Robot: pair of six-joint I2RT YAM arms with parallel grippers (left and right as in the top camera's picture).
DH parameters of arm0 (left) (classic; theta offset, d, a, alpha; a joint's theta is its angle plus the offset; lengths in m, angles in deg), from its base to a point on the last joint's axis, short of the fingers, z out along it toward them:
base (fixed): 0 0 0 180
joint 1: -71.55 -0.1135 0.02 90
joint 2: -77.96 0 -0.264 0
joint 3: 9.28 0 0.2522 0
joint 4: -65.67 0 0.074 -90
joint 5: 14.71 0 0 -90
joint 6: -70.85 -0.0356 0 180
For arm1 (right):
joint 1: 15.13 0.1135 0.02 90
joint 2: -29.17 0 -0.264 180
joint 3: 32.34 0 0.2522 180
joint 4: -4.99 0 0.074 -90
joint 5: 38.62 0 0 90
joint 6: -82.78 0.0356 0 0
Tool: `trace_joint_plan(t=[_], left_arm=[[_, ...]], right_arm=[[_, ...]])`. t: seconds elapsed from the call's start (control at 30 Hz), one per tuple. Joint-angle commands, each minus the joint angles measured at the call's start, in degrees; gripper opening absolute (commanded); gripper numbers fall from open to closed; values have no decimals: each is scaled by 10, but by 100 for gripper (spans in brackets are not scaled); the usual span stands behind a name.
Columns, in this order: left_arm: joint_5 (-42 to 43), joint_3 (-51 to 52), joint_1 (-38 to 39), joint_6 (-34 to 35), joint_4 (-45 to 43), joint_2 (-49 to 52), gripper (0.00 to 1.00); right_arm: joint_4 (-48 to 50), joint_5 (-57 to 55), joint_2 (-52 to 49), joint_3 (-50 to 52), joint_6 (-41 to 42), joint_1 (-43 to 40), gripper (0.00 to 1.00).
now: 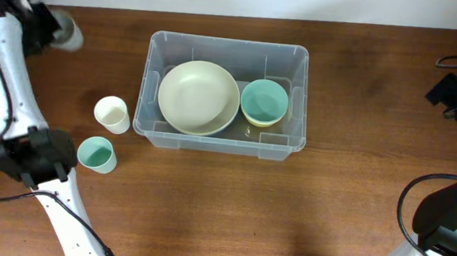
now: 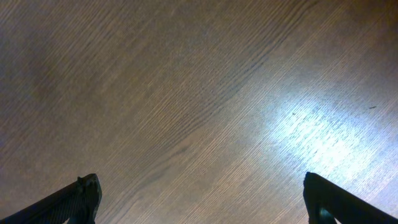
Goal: Pack container
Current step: 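Grip the grey translucent cup with the left gripper and lift, then carry the grey cup over the container's front right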
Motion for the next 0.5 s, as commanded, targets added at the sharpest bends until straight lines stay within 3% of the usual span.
trace_joint_plan(t=[0.0, 0.23, 0.33, 0.47], left_arm=[[127, -137, 23, -40, 46, -8, 1], [192, -170, 136, -136, 86, -33, 1], [190, -167, 197, -160, 86, -33, 1], [127, -138, 272, -174, 86, -33, 1]], right_arm=[[0, -9, -6, 3, -4, -1, 99], [0, -9, -5, 3, -4, -1, 99], [0, -9, -5, 3, -4, -1, 99], [0, -9, -5, 3, -4, -1, 99]])
